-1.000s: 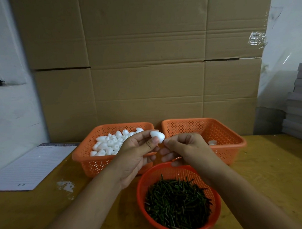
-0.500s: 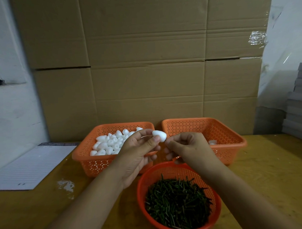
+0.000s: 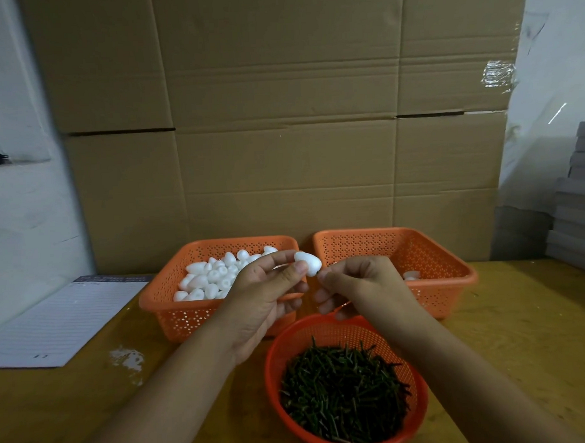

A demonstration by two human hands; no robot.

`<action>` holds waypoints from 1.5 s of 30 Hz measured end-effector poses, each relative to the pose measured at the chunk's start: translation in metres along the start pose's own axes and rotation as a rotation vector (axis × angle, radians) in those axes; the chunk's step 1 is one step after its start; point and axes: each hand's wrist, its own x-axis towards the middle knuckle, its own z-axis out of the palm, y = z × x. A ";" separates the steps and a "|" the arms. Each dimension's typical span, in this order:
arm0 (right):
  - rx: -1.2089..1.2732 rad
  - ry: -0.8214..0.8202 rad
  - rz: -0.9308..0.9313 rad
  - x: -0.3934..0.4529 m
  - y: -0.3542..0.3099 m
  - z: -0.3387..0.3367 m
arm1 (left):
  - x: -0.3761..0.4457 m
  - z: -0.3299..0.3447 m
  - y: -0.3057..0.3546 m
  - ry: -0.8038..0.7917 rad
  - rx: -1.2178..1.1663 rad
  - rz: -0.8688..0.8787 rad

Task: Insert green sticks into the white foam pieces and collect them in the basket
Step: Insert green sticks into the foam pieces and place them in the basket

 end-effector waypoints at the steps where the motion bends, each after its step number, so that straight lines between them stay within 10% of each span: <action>1: 0.024 -0.012 0.014 0.000 0.000 0.000 | 0.000 -0.001 0.000 -0.007 0.004 0.000; 45: 0.173 -0.115 0.167 0.001 0.001 0.010 | -0.002 0.000 0.005 -0.051 0.071 0.058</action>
